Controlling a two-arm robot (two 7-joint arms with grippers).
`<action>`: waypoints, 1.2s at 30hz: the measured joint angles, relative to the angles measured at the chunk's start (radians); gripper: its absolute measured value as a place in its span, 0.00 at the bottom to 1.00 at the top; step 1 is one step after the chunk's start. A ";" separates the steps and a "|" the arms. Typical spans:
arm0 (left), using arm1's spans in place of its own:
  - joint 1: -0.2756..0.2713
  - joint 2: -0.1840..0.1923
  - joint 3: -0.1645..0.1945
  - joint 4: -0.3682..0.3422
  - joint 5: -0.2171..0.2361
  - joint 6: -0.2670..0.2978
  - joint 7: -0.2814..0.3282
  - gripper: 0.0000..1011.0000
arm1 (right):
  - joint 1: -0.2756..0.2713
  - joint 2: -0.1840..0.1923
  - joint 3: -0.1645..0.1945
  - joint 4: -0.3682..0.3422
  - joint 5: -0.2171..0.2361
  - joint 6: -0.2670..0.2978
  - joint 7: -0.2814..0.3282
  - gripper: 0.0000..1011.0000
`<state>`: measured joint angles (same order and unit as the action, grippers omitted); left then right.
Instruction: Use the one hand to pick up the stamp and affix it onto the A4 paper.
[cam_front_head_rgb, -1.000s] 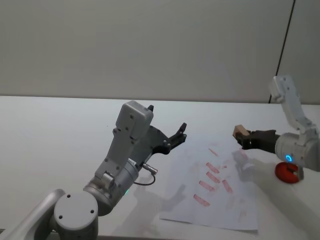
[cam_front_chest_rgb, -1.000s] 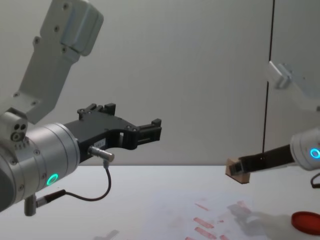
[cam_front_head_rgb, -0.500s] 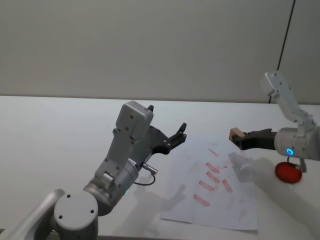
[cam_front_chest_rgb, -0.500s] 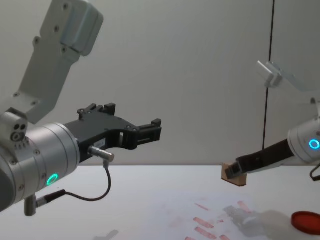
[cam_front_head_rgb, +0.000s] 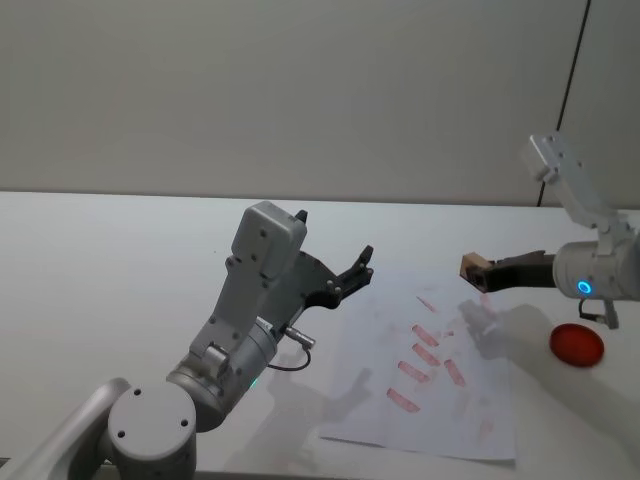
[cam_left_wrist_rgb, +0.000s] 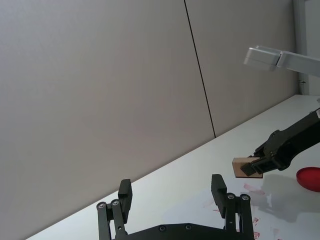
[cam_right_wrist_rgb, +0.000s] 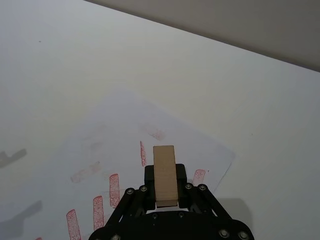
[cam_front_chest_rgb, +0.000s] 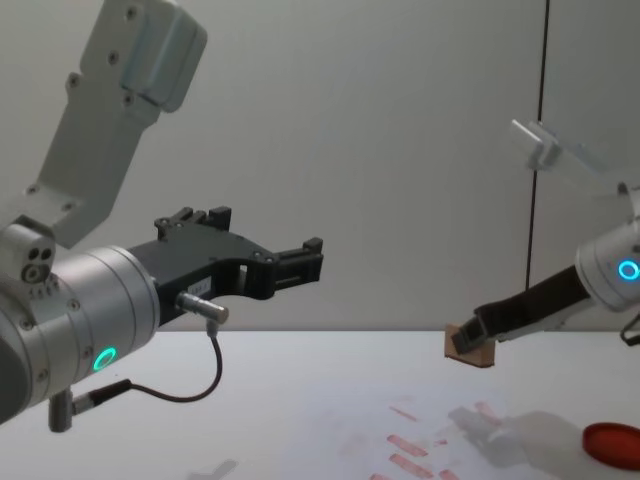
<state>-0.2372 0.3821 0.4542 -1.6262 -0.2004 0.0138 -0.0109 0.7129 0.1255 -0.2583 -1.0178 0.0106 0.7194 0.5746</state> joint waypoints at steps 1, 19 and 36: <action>0.000 0.000 0.000 0.000 0.000 0.000 0.000 0.99 | 0.006 -0.002 -0.001 0.006 -0.002 0.000 0.004 0.21; 0.000 0.000 0.000 0.000 0.000 0.000 0.000 0.99 | 0.056 -0.019 -0.023 0.060 -0.031 0.008 0.013 0.21; 0.000 0.000 0.000 0.000 0.000 0.000 0.000 0.99 | 0.085 -0.046 -0.056 0.116 -0.038 0.031 -0.014 0.21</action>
<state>-0.2372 0.3821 0.4542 -1.6262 -0.2004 0.0138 -0.0109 0.7975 0.0794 -0.3144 -0.9023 -0.0278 0.7501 0.5603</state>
